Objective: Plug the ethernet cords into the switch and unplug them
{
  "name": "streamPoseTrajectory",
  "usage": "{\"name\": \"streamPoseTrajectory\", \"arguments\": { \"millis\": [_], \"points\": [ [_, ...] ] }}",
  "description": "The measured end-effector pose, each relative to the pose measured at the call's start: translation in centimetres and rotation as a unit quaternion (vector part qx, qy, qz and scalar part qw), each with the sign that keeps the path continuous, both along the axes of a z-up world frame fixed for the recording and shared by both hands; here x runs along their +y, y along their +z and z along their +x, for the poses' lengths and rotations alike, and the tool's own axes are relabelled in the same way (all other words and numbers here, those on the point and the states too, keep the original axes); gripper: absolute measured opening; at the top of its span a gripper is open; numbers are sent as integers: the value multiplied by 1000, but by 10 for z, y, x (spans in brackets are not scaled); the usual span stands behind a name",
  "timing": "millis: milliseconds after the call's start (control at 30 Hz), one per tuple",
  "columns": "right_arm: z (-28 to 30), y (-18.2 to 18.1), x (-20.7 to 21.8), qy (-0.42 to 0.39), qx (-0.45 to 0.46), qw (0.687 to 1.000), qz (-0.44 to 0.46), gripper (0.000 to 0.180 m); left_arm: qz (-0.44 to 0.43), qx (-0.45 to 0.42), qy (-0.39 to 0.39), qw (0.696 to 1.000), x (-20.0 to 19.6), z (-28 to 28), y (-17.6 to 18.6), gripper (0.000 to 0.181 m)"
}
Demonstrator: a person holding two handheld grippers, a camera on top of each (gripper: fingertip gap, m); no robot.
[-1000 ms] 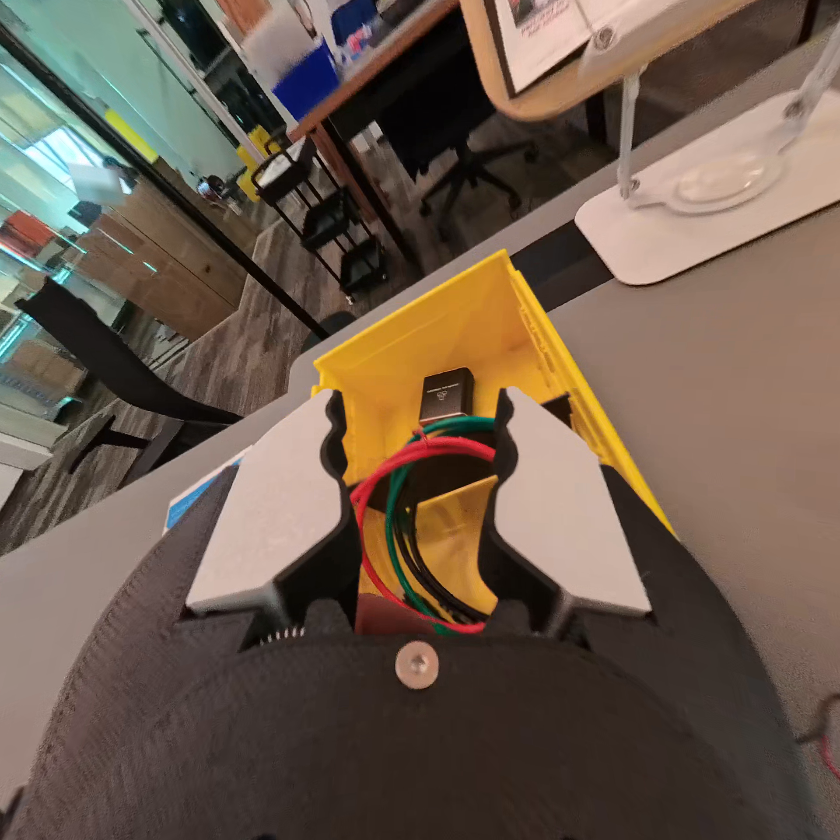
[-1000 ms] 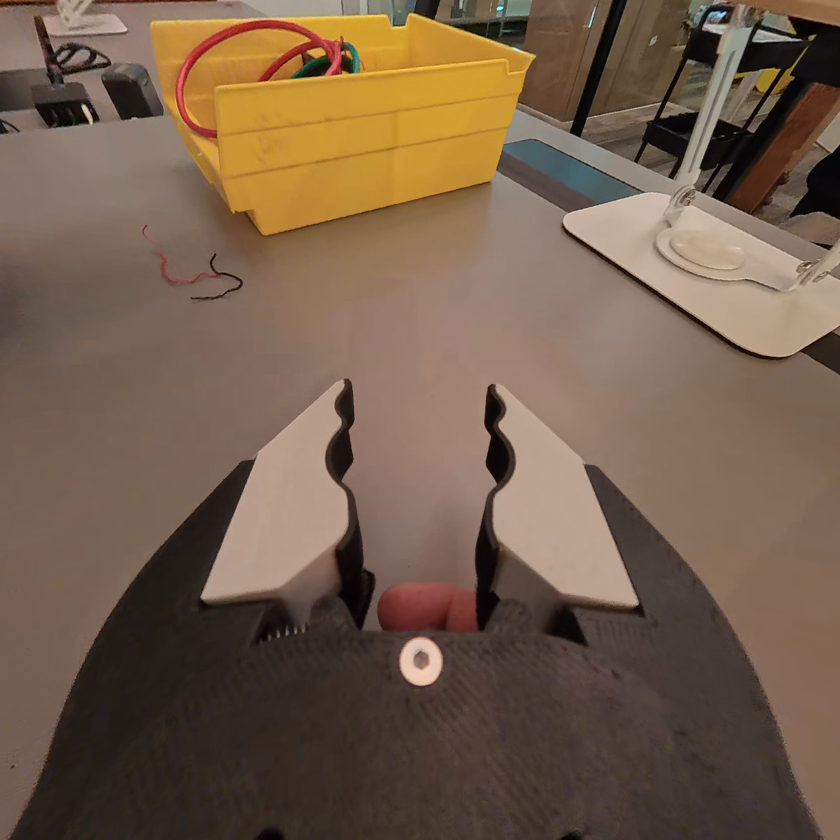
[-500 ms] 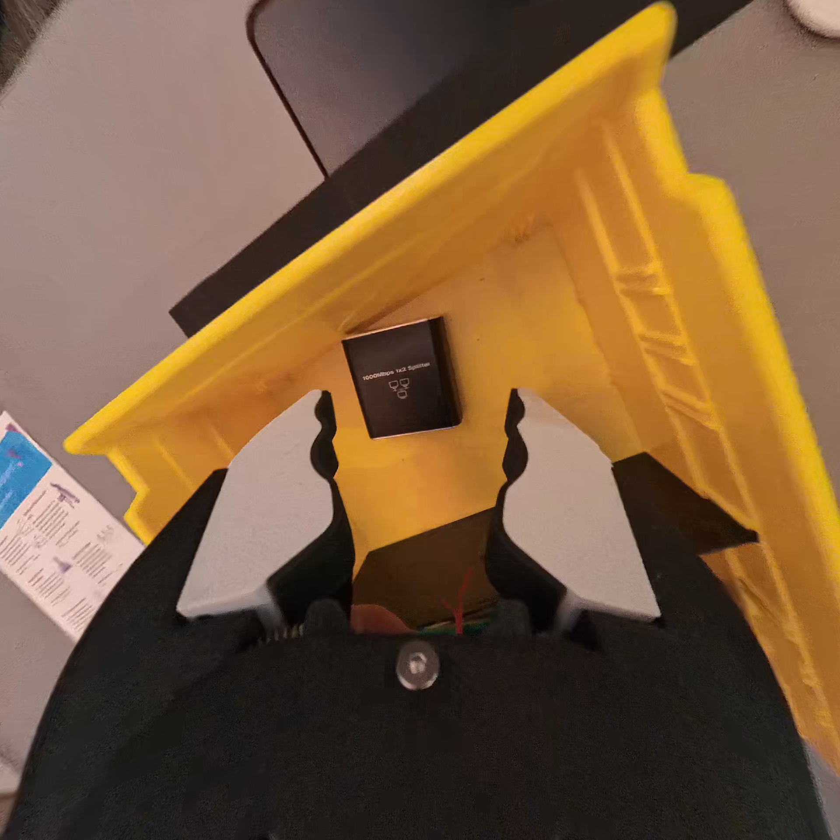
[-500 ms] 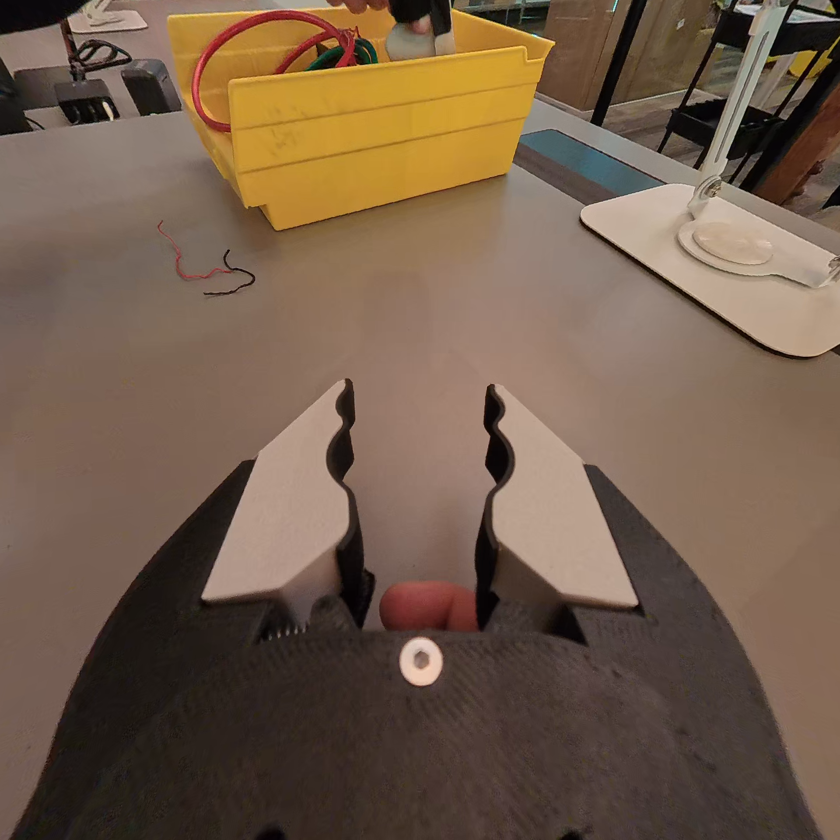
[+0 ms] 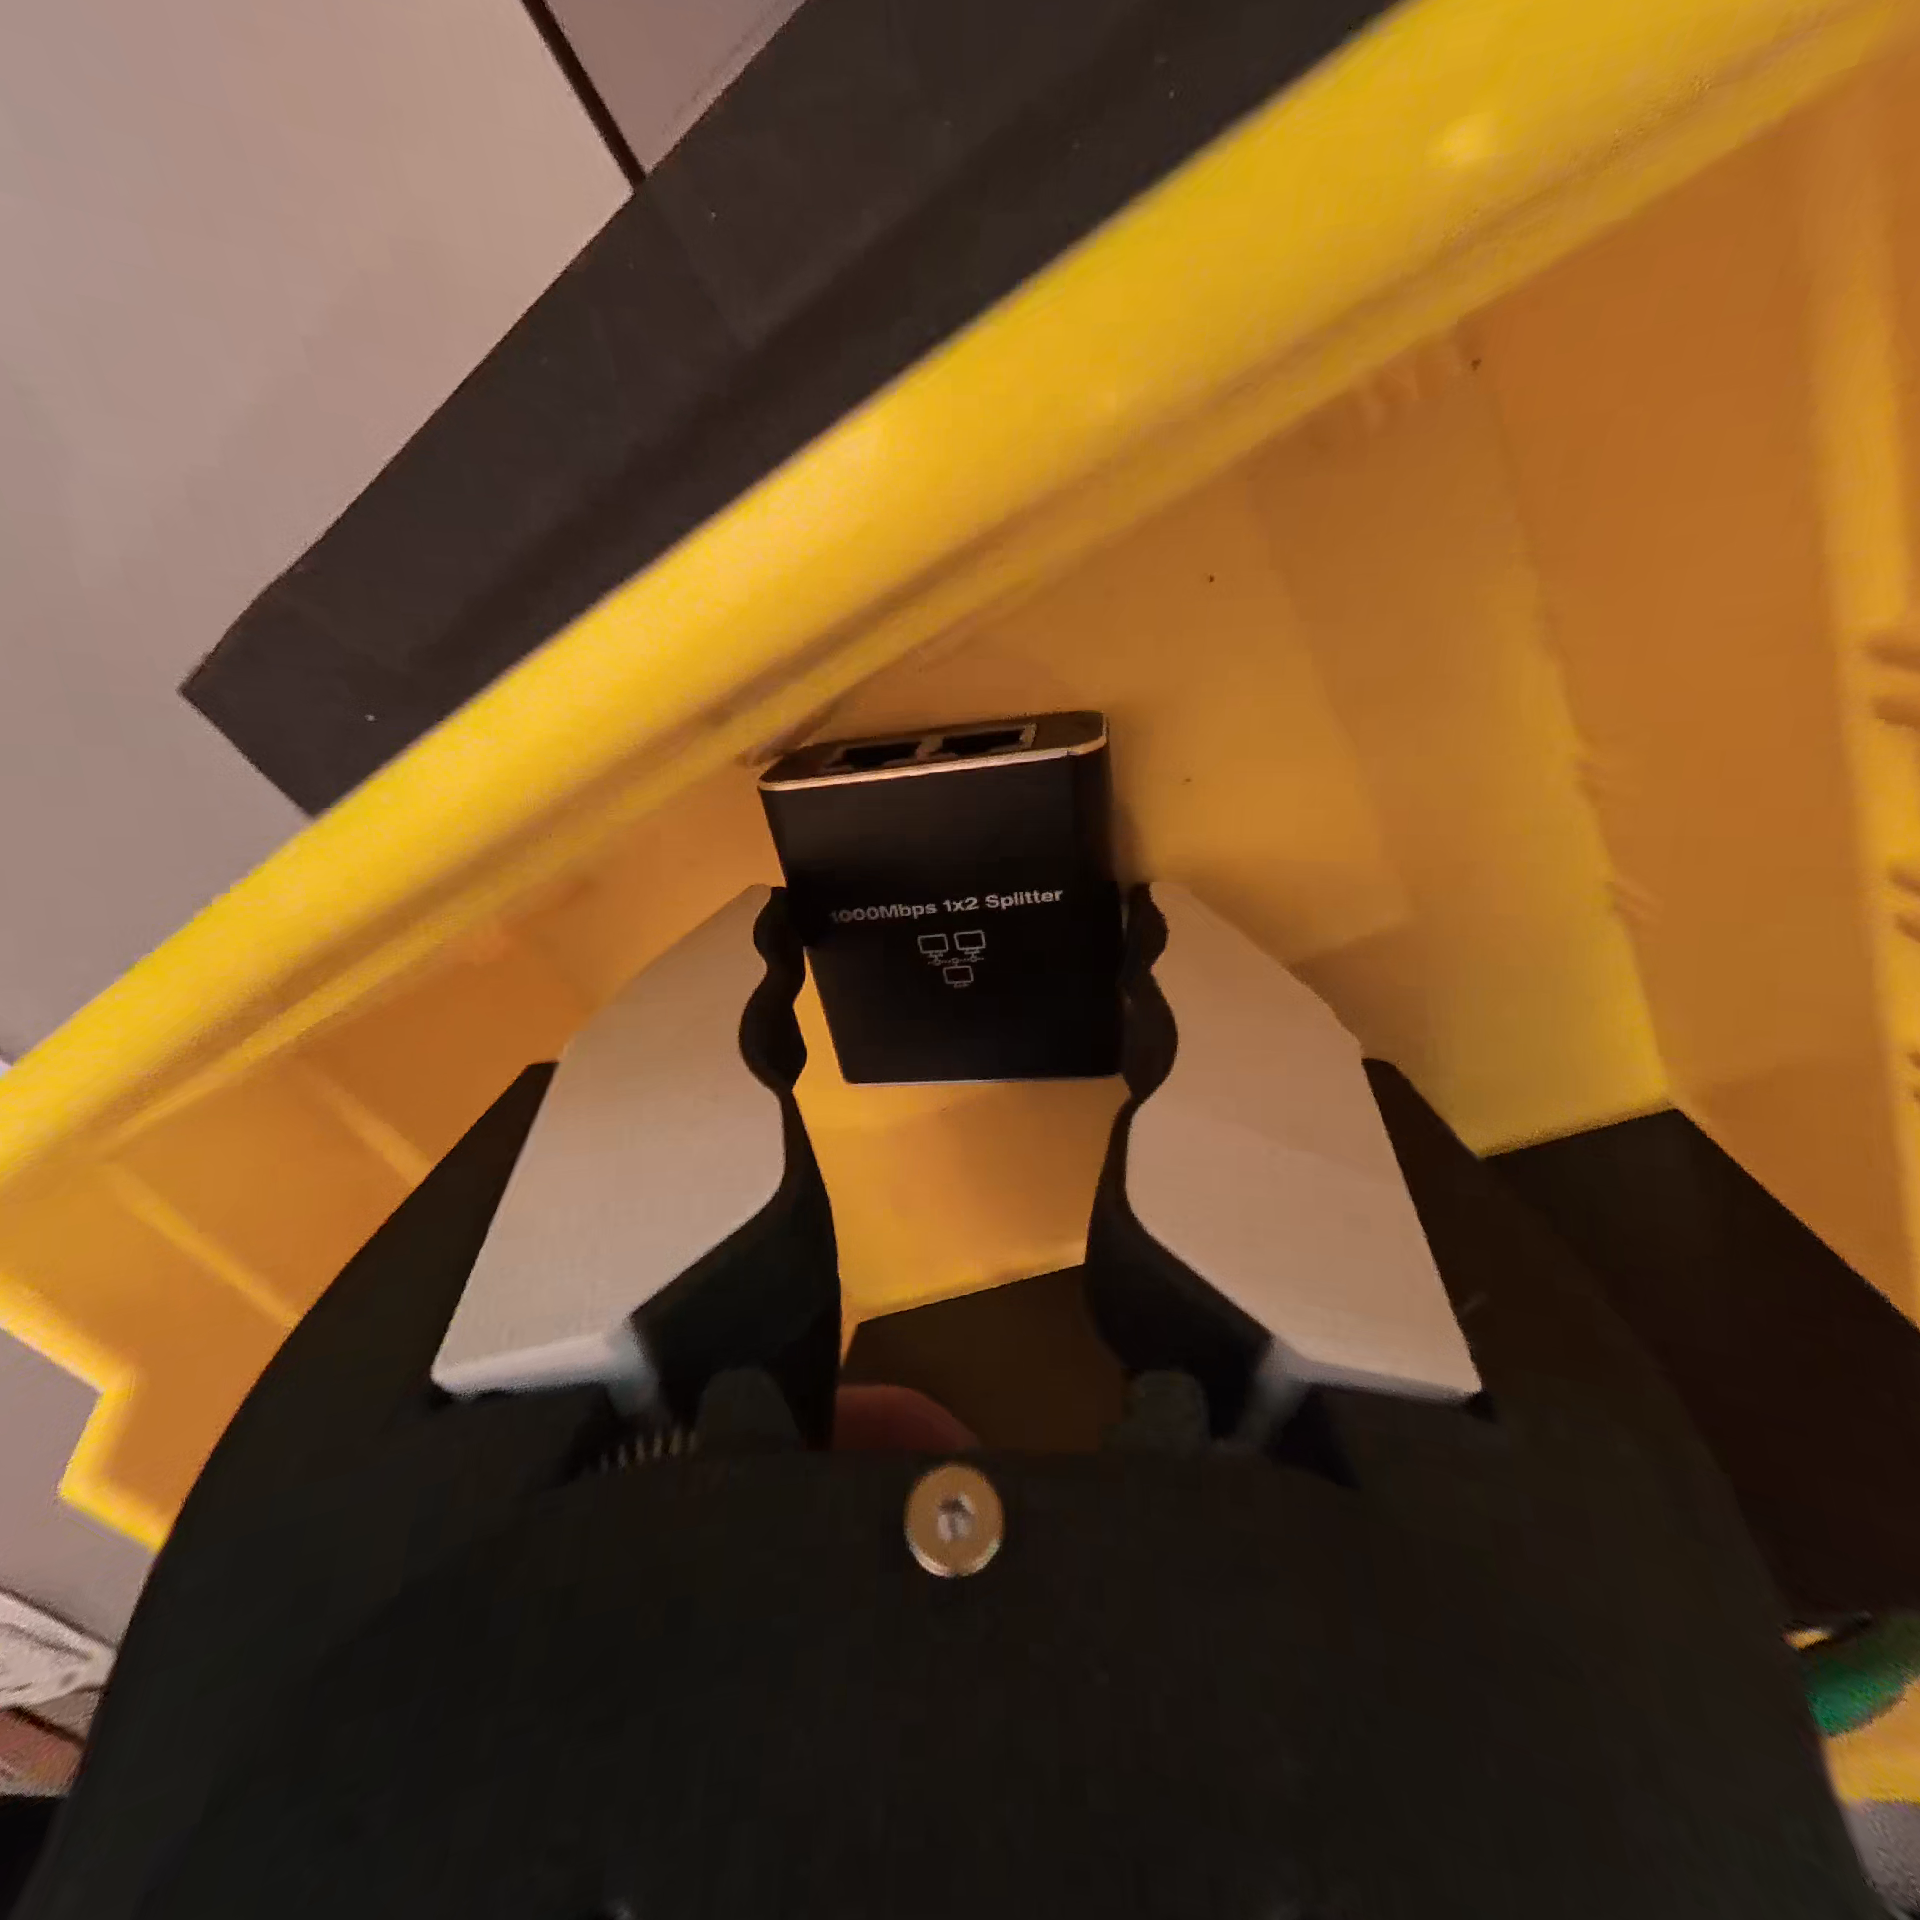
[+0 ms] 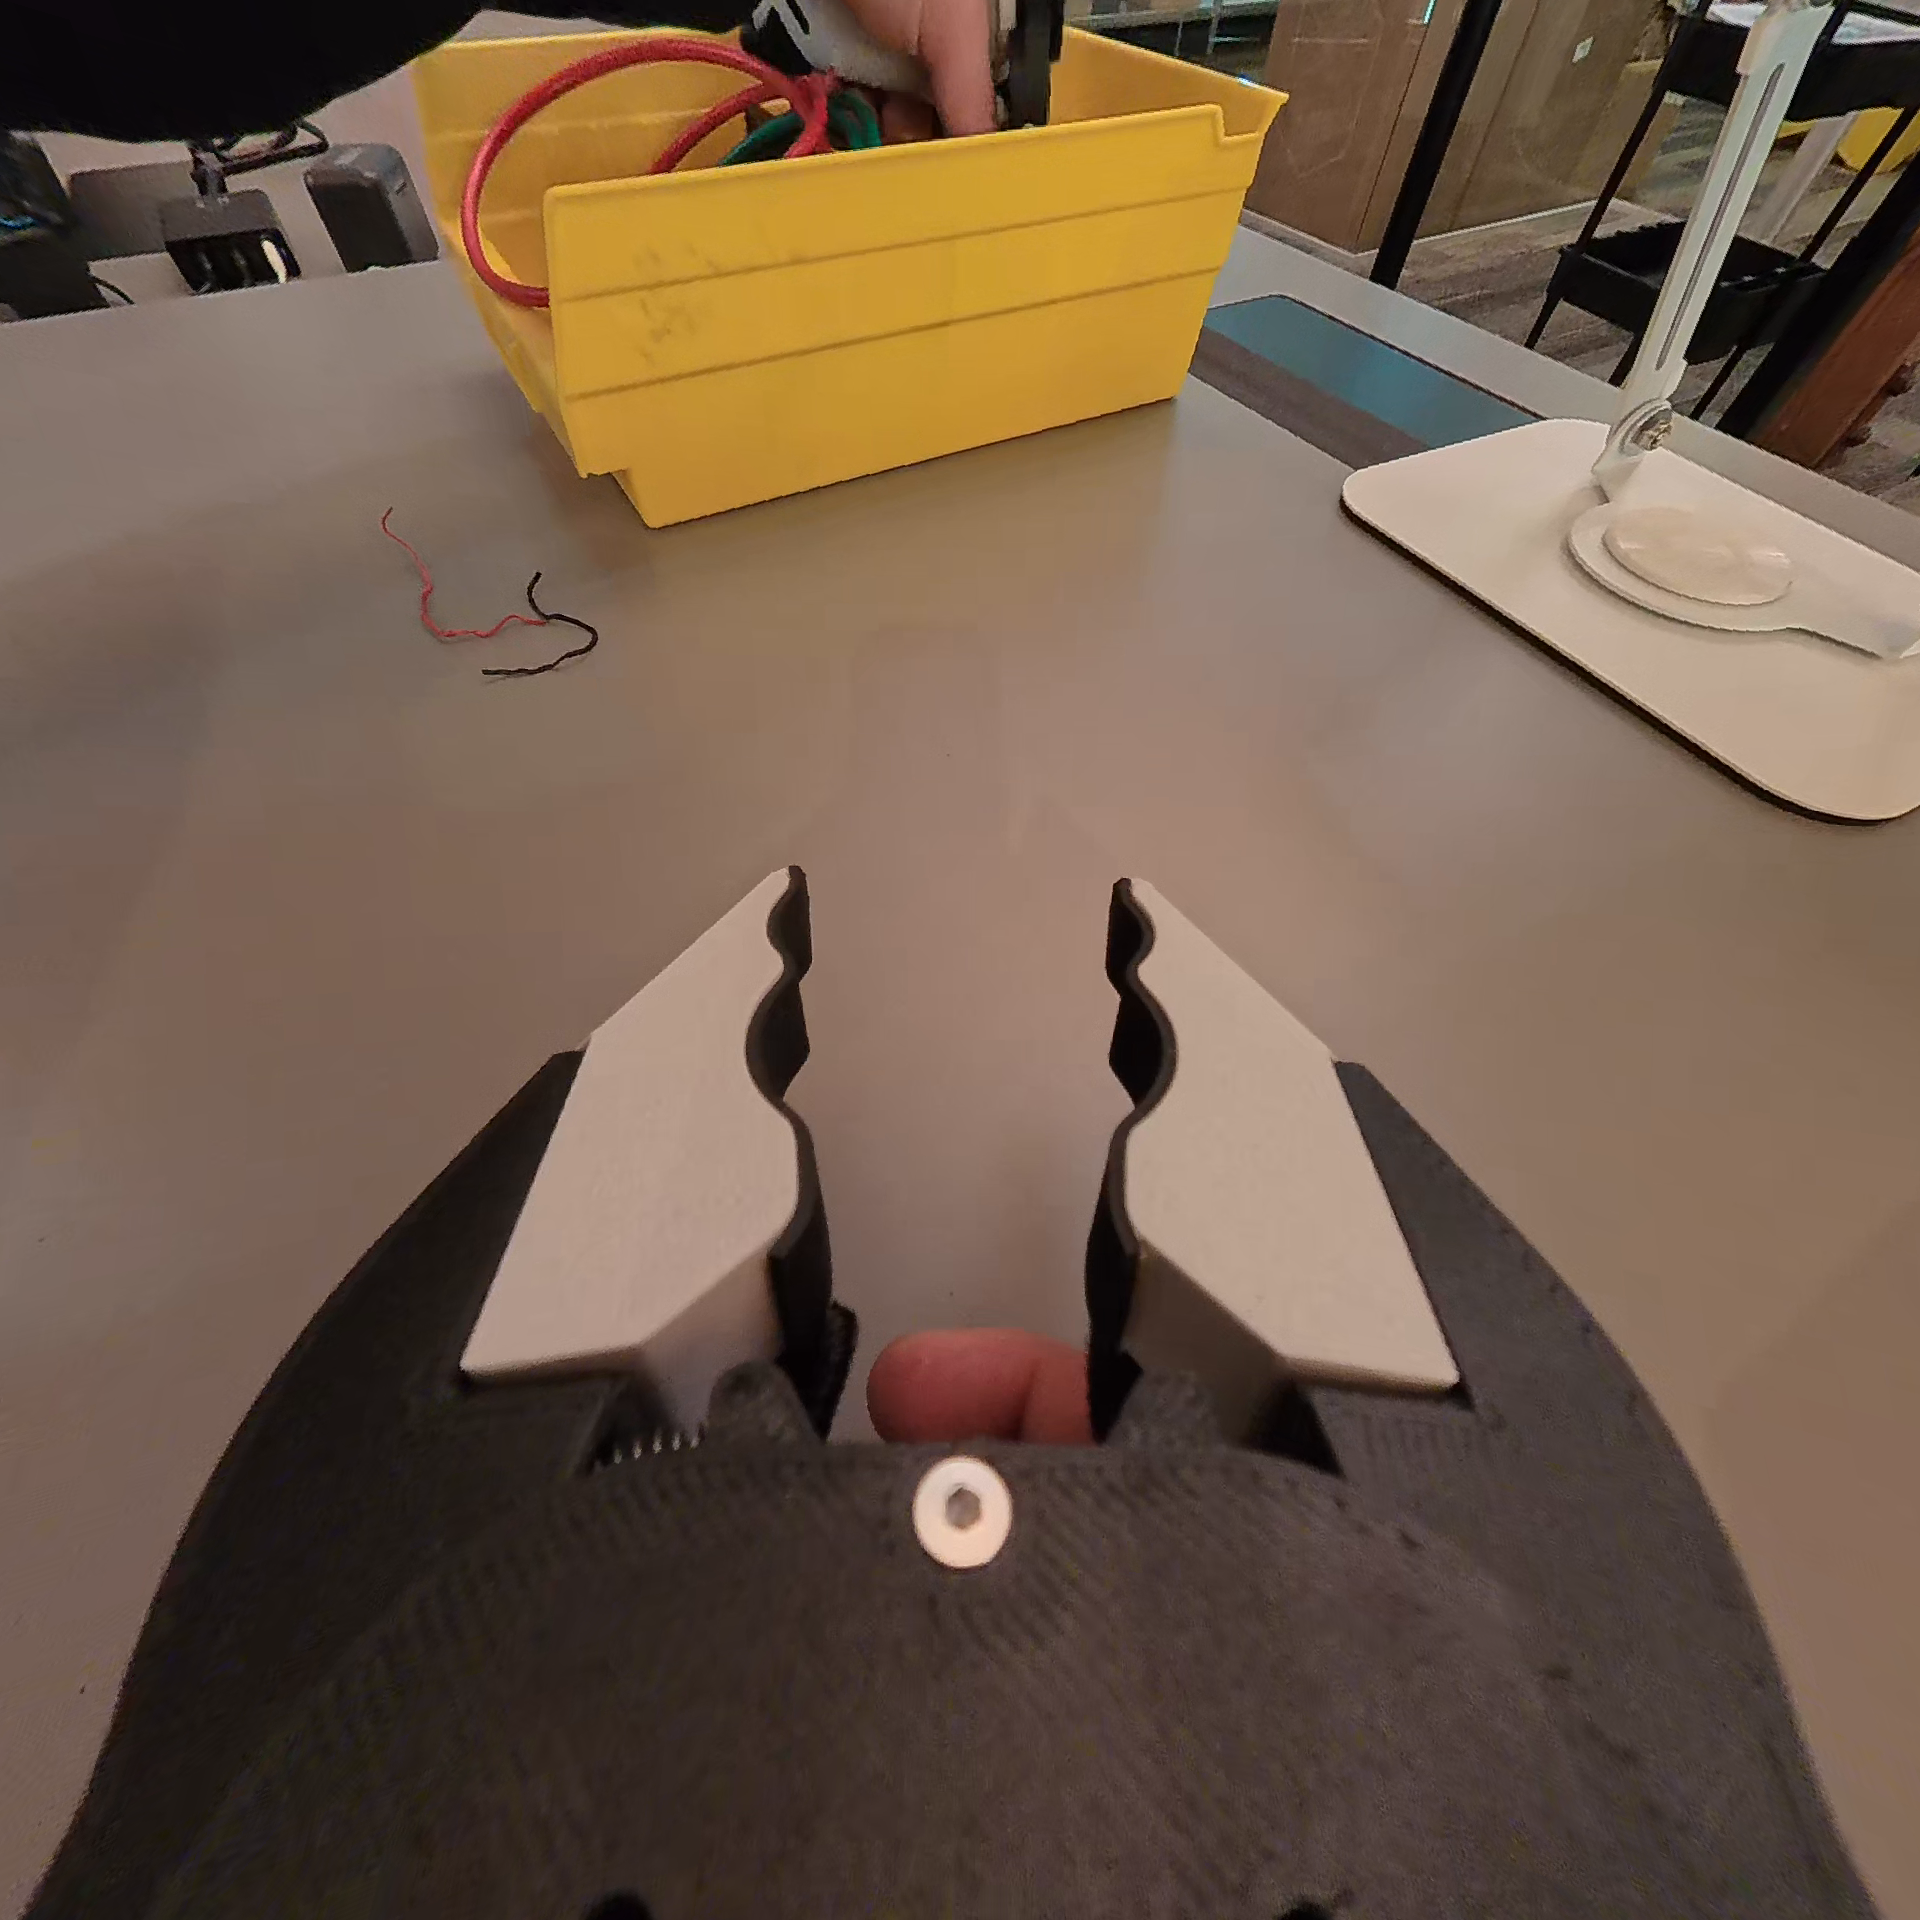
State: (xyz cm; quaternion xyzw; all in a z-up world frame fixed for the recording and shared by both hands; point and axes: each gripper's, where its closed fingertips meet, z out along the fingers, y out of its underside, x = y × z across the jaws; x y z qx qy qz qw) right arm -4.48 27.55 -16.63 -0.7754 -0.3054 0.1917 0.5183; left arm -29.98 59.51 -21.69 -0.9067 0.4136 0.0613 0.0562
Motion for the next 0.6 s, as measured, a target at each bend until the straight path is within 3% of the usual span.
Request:
{"name": "streamPoseTrajectory", "arguments": {
  "millis": [167, 333, 467, 600],
  "points": [
    [0, 0, 0, -1, 2, 1000, 0, 56, 59, -14, -20, 998, 2, 3, 29, 59],
    [1, 1, 1, -2, 8, 1000, -3, 56, 141, -73, -52, 986, -13, 24, 103, 59],
    [5, 3, 3, -10, 22, 1000, -5, 55, 187, -142, -121, 964, -60, 75, 161, 59],
    [17, 11, 9, -40, 62, 997, -5, 56, 178, -183, -208, 944, -125, 148, 168, 58]
  ]
}}
